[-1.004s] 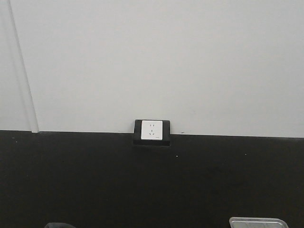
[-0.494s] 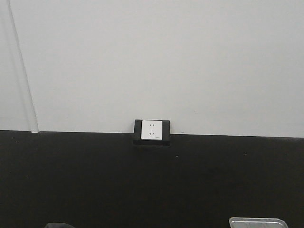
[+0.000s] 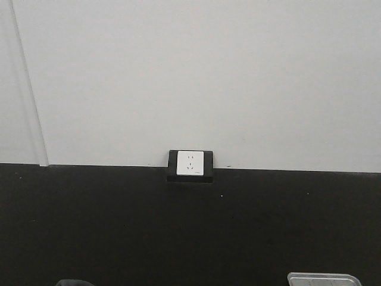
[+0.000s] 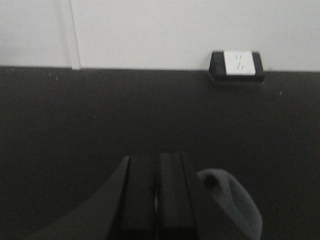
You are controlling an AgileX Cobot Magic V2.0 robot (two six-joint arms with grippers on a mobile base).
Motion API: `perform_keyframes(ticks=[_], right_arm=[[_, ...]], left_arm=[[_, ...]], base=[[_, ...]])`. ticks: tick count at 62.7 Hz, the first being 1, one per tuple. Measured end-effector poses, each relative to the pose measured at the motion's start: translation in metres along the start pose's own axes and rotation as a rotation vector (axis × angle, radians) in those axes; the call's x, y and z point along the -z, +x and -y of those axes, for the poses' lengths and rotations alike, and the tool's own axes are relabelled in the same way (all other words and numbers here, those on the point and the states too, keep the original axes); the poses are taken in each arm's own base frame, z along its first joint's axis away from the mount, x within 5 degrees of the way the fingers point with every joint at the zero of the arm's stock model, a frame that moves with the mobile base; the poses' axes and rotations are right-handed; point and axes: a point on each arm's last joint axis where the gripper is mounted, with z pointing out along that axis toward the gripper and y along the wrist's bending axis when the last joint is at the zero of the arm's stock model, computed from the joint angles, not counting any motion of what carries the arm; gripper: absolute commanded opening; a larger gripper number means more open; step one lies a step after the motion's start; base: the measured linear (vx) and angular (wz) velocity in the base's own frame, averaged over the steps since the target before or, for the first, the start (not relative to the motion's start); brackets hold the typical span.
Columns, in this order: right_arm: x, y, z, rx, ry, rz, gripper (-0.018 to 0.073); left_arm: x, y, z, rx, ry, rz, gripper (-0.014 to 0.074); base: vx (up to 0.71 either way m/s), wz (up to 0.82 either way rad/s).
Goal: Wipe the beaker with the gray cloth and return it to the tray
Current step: 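Grasp the gray cloth with the left gripper and lift it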
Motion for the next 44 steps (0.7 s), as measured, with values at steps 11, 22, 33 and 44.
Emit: perform_keyframes(ticks=[11,22,33,44], right_arm=[[-0.021,0.005,-0.001,0.001,-0.006,-0.095,0.0309],[-0.029,0.007,-0.001,0.002,-0.008,-0.135,0.0421],[-0.029,0.007,-0.001,0.002,-0.008,-0.136,0.043],[-0.029,0.007,-0.001,0.002,-0.008,-0.129,0.043]], left_arm=[[-0.034,0.012,0.0,0.048,-0.011,-0.182,0.0533],[-0.06,0.016,0.007,0.134,0.027,-0.35,0.0545],[-0.085,-0.001,0.031,0.105,0.179,-0.439,0.0544],[-0.121,-0.005,0.054,0.108,0.263,-0.52,0.0544]], base=[[0.0,0.0],[0.0,0.0],[0.0,0.0],[0.0,0.0]])
